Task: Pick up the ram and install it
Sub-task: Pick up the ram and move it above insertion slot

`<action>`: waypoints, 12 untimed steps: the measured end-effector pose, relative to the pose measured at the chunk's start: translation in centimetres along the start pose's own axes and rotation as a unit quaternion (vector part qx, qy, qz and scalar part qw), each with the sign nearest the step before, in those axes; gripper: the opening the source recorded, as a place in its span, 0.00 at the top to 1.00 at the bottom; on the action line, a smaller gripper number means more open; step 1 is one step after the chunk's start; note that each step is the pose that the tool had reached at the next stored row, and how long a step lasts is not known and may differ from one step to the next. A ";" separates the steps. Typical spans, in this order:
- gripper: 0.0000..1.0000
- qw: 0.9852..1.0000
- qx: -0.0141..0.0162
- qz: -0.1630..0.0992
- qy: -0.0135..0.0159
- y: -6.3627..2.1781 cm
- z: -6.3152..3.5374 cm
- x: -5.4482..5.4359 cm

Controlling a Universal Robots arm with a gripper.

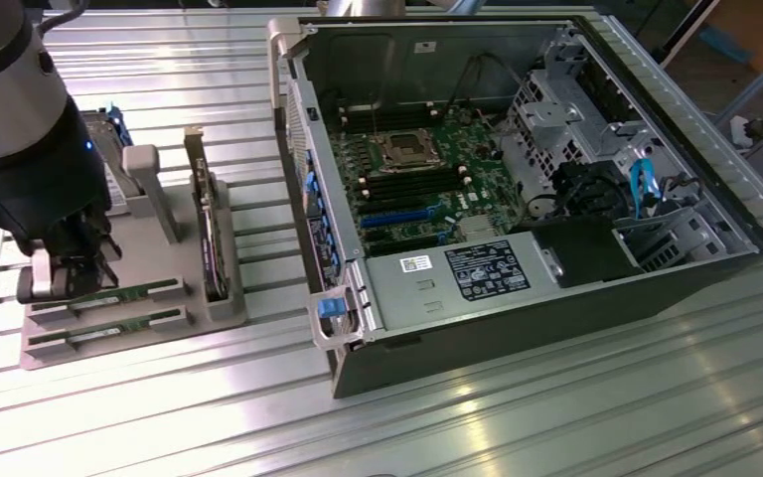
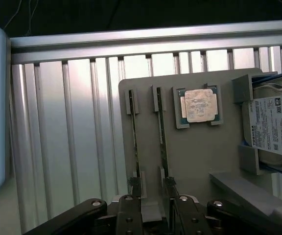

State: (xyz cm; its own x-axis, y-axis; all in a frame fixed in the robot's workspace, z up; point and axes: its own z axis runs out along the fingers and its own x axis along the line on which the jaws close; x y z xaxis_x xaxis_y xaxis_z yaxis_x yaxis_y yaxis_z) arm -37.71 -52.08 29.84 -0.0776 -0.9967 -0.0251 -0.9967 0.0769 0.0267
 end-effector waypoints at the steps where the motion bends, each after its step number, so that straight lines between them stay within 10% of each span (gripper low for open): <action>1: 0.68 1.000 0.000 0.000 0.000 -0.01 0.14 0.0; 12: 0.68 1.000 0.000 -0.001 0.000 -0.07 2.55 0.1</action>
State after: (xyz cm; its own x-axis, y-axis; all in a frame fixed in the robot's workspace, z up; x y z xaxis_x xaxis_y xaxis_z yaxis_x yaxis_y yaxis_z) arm -37.71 -52.08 27.29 -0.0752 -0.9968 -0.0251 -0.9969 0.0746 0.0267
